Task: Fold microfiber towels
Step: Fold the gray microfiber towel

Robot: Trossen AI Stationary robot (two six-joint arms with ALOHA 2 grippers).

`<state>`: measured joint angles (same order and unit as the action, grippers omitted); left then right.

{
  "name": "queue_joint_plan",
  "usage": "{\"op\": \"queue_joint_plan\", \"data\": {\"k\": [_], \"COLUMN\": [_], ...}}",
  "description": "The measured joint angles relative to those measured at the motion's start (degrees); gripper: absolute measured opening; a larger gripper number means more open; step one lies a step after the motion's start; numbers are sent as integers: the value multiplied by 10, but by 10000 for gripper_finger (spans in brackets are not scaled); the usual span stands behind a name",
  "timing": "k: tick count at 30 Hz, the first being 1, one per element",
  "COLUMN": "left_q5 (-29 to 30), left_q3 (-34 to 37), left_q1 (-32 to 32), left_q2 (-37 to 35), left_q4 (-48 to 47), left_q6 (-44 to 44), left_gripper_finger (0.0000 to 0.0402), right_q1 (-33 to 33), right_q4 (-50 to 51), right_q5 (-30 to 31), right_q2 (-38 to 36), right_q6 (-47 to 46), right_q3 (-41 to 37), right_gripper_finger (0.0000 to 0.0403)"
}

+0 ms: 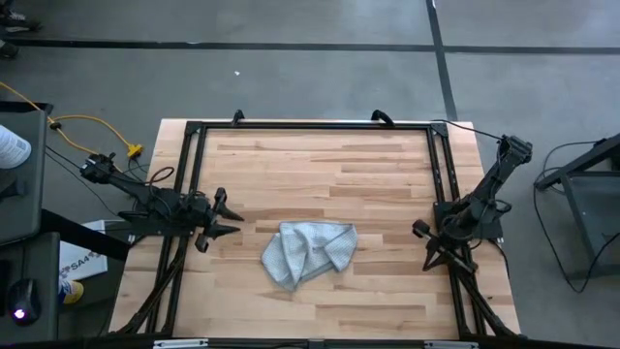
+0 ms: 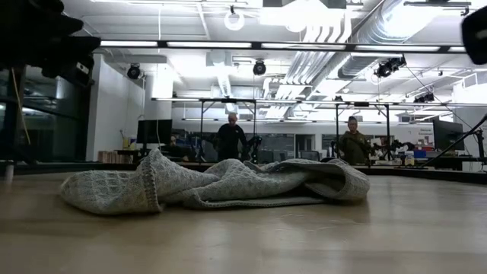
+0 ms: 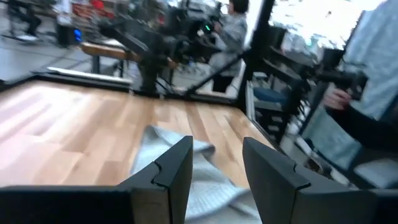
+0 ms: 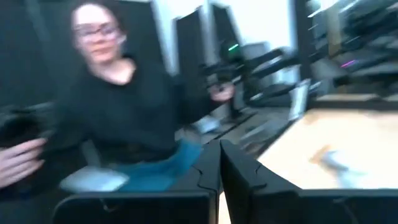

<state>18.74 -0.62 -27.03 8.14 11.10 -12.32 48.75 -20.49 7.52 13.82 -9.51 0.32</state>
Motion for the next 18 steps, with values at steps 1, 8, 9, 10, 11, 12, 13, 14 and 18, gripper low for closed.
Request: {"op": "queue_joint_plan", "data": {"k": [1,8,9,10,11,12,13,14,18], "left_q5": [11,23,28,33,42,50,59,66,76], "left_q3": [-3,-28,-28,-28,-28,-28,-28,-29,-29], "left_q1": [0,0,0,0,0,0,0,0,0], "left_q2": [0,0,-1,0,2,7,12,18,45], "left_q4": [2,-31,-32,-35,-40,-42,-41,-40,-25], "left_q6": [0,0,0,0,0,0,0,0,-2], "left_gripper_finger": [142,142,142,142,142,142,142,142,142], "right_q1": [0,-13,-20,-27,-36,-46,-58,-70,-124], "right_q4": [-6,-25,-30,-32,-33,-33,-31,-28,-30], "right_q5": [25,220,243,269,292,312,327,333,319], "right_q2": [0,0,0,0,0,0,2,7,32], "right_q6": [14,77,78,73,63,51,38,26,-9], "right_q3": [0,0,0,0,0,0,0,0,1], "right_gripper_finger": [3,2,2,2,2,2,2,2,2]}}
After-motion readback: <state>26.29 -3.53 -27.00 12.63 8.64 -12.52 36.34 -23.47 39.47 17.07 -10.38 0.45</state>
